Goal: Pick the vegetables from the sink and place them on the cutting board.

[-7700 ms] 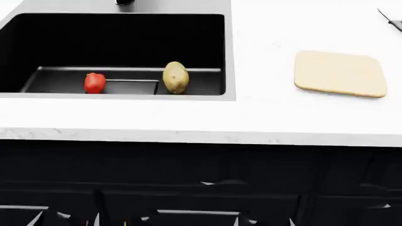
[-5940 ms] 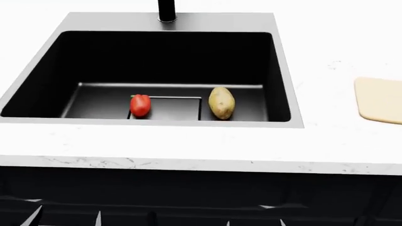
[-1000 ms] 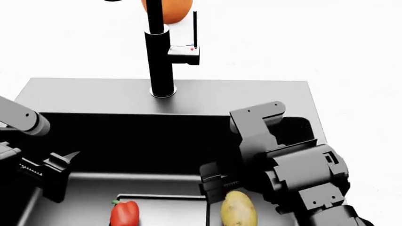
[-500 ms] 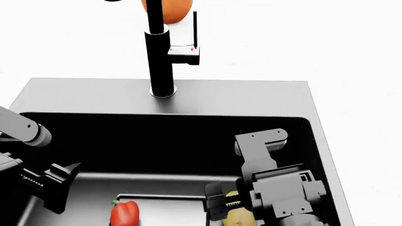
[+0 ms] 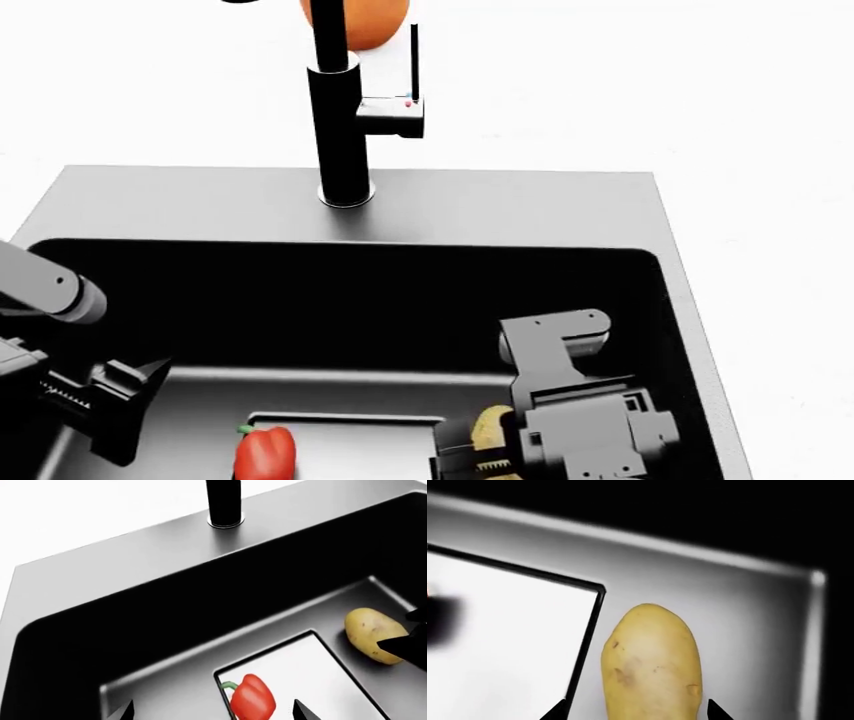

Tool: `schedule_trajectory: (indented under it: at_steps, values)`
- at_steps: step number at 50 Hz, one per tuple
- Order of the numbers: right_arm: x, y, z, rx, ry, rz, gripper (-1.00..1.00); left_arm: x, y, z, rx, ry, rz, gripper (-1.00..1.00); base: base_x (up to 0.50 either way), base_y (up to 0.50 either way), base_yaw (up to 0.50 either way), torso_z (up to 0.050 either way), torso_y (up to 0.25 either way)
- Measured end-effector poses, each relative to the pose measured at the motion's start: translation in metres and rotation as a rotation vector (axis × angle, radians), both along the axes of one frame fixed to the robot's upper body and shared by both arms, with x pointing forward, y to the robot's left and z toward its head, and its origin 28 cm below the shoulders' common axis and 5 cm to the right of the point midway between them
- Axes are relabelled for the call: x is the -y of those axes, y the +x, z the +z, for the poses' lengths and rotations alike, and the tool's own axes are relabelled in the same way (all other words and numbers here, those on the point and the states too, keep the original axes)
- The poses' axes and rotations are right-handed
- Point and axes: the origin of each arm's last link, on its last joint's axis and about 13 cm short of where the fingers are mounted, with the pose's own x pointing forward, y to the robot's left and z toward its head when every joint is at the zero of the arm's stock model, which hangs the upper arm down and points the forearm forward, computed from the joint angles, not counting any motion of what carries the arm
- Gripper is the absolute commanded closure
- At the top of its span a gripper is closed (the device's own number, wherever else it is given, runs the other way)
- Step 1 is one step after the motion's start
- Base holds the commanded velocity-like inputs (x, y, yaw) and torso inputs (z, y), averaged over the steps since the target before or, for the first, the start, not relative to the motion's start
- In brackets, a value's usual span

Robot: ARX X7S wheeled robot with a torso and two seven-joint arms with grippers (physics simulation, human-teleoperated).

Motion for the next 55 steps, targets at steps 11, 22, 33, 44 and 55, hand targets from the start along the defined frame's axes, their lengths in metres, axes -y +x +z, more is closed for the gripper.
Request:
schedule_trajectory:
  at_steps: [11, 22, 33, 44, 55]
  values:
    - [0.002, -0.001, -0.001, -0.006, 0.008, -0.028, -1.0, -0.002, 0.0, -0.002, -0.003, -0.003, 0.005, -1.0, 0.0, 0.0, 0.0, 0.0, 0.0]
    - [0.002, 0.002, 0.004, 0.01, 0.025, -0.033, -1.0, 0.0, 0.001, -0.005, -0.006, 0.005, -0.012, -1.0, 0.0, 0.0, 0.0, 0.007, -0.226]
    - [0.003, 0.003, 0.005, 0.018, 0.012, -0.036, 1.0, 0.002, 0.002, -0.009, -0.016, 0.0, -0.015, -1.0, 0.0, 0.0, 0.0, 0.002, -0.075]
    - [0.001, 0.01, 0.016, 0.078, -0.001, -0.037, 1.0, 0.002, 0.0, -0.009, -0.022, -0.006, -0.016, -1.0, 0.0, 0.0, 0.0, 0.0, 0.0]
    - [-0.005, 0.023, 0.052, 0.166, 0.016, 0.023, 1.0, 0.005, 0.003, -0.013, -0.034, -0.008, -0.013, -1.0, 0.0, 0.0, 0.0, 0.0, 0.0]
